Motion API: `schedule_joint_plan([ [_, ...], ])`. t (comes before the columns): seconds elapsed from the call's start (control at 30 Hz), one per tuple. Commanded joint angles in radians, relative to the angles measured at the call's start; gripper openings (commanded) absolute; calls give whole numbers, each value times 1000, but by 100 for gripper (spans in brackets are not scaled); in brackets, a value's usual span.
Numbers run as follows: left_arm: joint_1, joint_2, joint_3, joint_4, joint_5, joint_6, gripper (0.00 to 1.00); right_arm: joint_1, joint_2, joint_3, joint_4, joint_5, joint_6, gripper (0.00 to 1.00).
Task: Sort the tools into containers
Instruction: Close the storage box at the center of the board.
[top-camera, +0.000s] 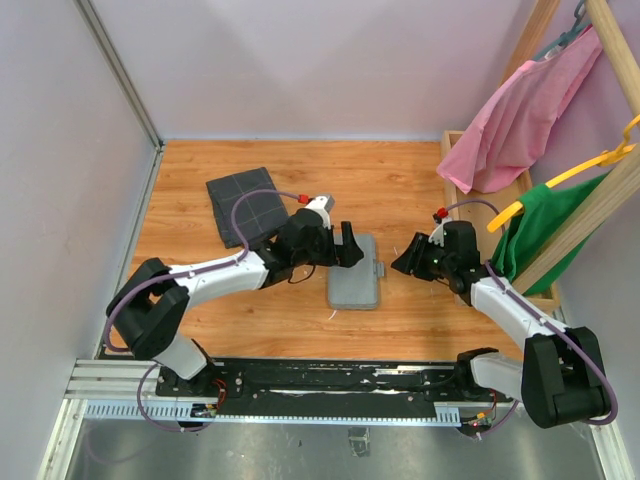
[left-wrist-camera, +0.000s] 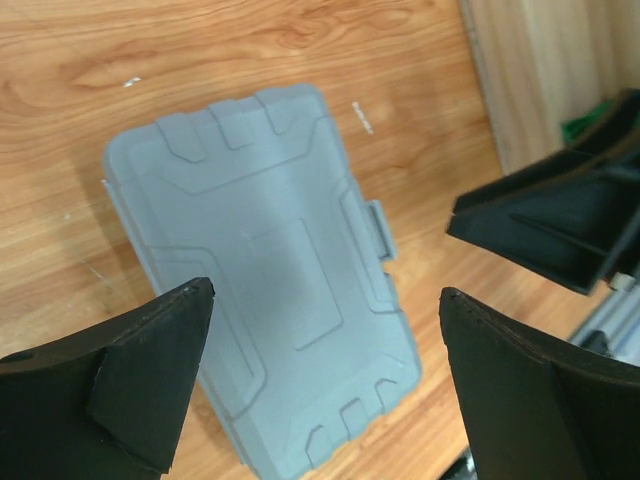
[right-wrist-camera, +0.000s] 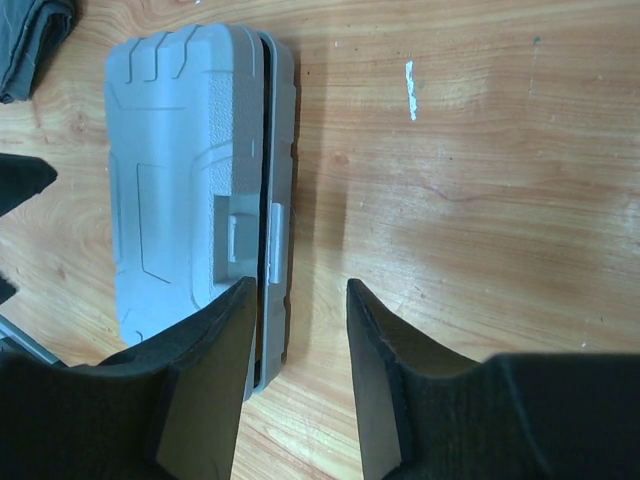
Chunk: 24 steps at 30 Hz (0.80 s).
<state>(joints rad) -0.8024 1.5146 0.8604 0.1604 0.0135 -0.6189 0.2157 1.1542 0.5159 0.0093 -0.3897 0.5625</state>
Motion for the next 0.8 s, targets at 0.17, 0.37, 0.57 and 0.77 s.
schedule_joint_plan([
  [0.17, -42, 155, 111, -136, -89, 49, 99, 12, -2, -21, 7, 13, -4, 44],
  [0.37, -78, 230, 165, -196, -137, 56, 99, 11, 2, -35, 31, 2, 4, 46],
  [0.57, -102, 274, 195, -260, -196, 59, 99, 3, 8, -46, 45, -16, 13, 49],
  [0.77, -132, 325, 223, -356, -278, 75, 99, -6, 20, -51, 45, -18, 16, 53],
])
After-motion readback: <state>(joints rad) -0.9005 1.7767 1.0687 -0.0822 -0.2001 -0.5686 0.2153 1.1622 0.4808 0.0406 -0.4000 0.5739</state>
